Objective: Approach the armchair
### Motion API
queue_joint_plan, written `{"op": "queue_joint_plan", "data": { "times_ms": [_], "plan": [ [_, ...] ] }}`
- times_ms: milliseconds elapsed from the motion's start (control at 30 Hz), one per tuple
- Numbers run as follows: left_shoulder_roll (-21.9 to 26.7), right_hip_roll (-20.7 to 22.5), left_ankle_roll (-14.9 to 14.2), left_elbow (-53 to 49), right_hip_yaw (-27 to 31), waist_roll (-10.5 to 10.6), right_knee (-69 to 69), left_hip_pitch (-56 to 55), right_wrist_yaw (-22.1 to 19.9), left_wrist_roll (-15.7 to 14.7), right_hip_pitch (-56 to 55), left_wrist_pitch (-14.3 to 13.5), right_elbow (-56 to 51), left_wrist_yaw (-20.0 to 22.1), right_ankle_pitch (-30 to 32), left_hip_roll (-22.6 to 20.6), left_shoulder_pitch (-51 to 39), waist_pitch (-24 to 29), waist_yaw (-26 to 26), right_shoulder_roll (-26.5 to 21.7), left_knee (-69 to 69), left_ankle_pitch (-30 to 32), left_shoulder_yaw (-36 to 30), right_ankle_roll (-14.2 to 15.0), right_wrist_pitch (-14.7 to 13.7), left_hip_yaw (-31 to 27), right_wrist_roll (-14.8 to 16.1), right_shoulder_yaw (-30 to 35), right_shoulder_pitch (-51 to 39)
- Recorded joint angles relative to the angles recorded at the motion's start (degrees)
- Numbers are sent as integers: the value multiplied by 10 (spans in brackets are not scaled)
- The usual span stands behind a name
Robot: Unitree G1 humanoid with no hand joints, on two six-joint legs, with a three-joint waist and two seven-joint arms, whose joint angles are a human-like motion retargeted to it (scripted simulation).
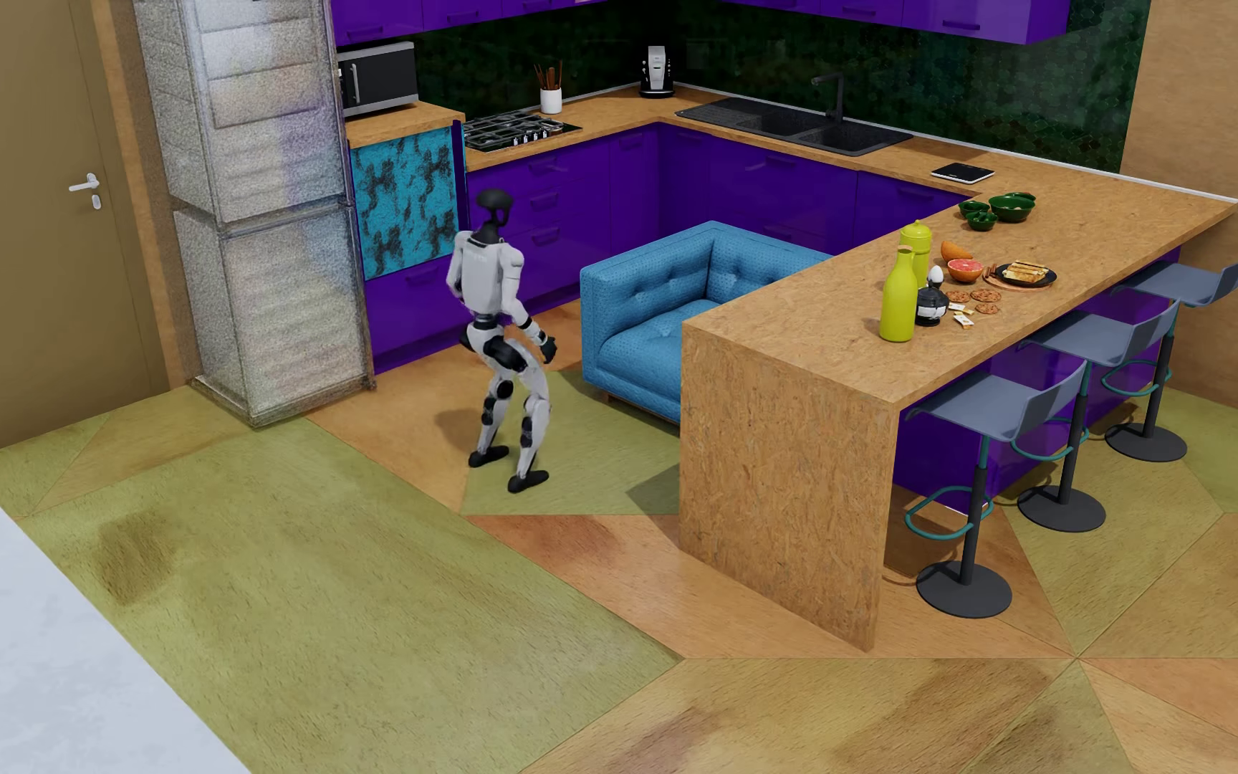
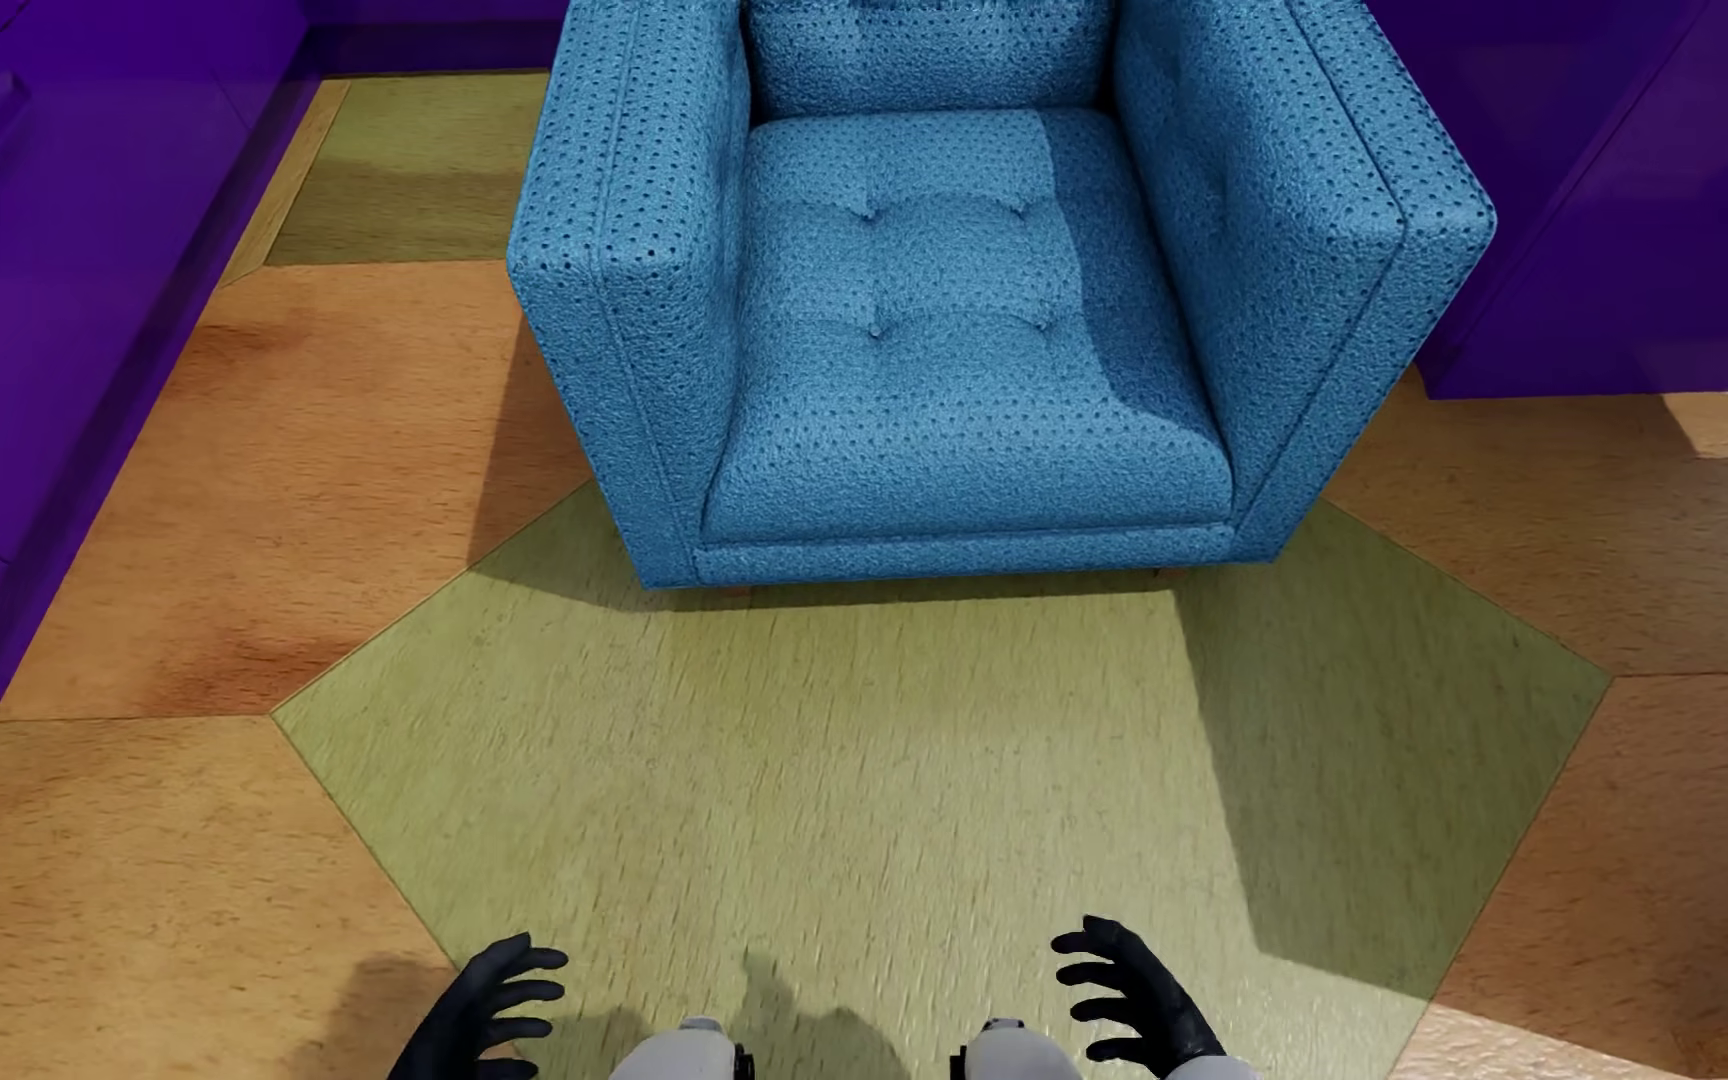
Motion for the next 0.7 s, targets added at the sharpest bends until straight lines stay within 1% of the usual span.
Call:
{"op": "queue_joint_plan", "data": {
  "times_ms": [33,67,100,133,167,200,233,267,300,367,400,433,467,500,533,600,633,667,700],
  "plan": [
    [15,-1,-46,-5,1,7,8,19,-14,-3,0,15,-11,-9,19,1,11,-1,3,11,-27,8,9,-17,-31,0,34,-5,-5],
    [19,-3,-85,-17,-2,8,11,35,-23,-9,-3,27,-12,-6,41,2,24,-6,-1,10,-51,14,26,-56,-54,3,66,1,-7],
    [6,-9,-86,-23,-4,6,-7,46,-25,-18,3,36,-11,7,36,-3,28,-14,-7,8,-61,23,26,-119,-67,8,87,-13,6],
    [-15,-14,-61,-25,4,1,-41,40,-25,-28,18,50,-4,25,14,-9,11,-22,-12,0,-40,34,10,-114,-61,11,93,-12,18],
    [-22,-17,-38,-36,11,-2,-65,34,-24,-37,31,64,9,42,18,-7,-5,-32,-21,-7,-23,32,-11,3,-42,13,91,-9,21],
    [-11,-7,-33,-30,11,-4,-68,45,-28,-44,34,62,1,52,18,1,-20,-40,-28,6,-34,14,-19,6,-13,10,90,-12,29],
    [-8,-1,-55,-27,8,-6,-69,56,-35,-50,35,53,1,57,16,7,-19,-49,-34,13,-52,-2,-2,3,10,3,91,-4,42],
    [-11,3,-69,-25,5,-7,-78,61,-39,-54,43,48,10,59,20,12,-16,-51,-38,7,-57,-4,6,2,27,-1,88,-4,48],
    [-3,0,-59,-25,7,-16,-84,69,-42,-59,48,47,12,58,24,9,-12,-48,-44,7,-69,3,1,2,40,1,82,-12,46],
    [-1,1,-61,-21,3,-25,-103,78,-50,-66,59,53,11,50,35,10,-5,-44,-35,10,-86,14,2,1,46,-2,71,-12,51],
    [-3,-3,-61,-22,-1,-29,-110,79,-49,-68,62,57,10,45,40,6,-5,-43,-31,5,-94,22,7,2,45,-6,73,-15,47],
    [-7,-2,-60,-24,-2,-26,-118,79,-46,-66,65,55,16,37,46,7,4,-44,-31,1,-96,25,12,3,40,-6,75,-24,36],
    [1,-2,-59,-18,0,-28,-120,78,-44,-60,63,46,15,28,48,7,14,-51,-36,11,-97,26,10,3,34,-5,75,-26,37],
    [0,-3,-58,-19,2,-30,-118,82,-41,-50,65,42,14,17,47,6,15,-53,-38,9,-97,25,15,4,31,-2,75,-8,41],
    [-1,-4,-57,-29,4,-27,-116,80,-34,-39,64,42,15,9,47,5,4,-57,-37,10,-94,24,5,6,30,-1,74,-25,49],
    [9,-5,-57,-23,6,-29,-111,82,-26,-23,63,20,20,-8,45,5,-8,-66,-42,14,-93,22,14,6,42,3,69,-13,60],
    [5,-4,-56,-32,8,-27,-108,83,-20,-21,63,17,15,-10,43,6,-4,-65,-47,16,-90,20,5,6,54,4,68,-15,57],
    [1,-4,-57,-35,7,-25,-109,81,-16,-23,61,17,2,-11,44,6,5,-69,-50,18,-92,22,-3,6,64,5,69,-14,66],
    [-5,-6,-58,-30,3,-23,-113,80,-11,-29,61,25,15,-11,47,5,1,-71,-46,5,-95,25,-1,5,68,1,72,-18,66]
  ]
}}
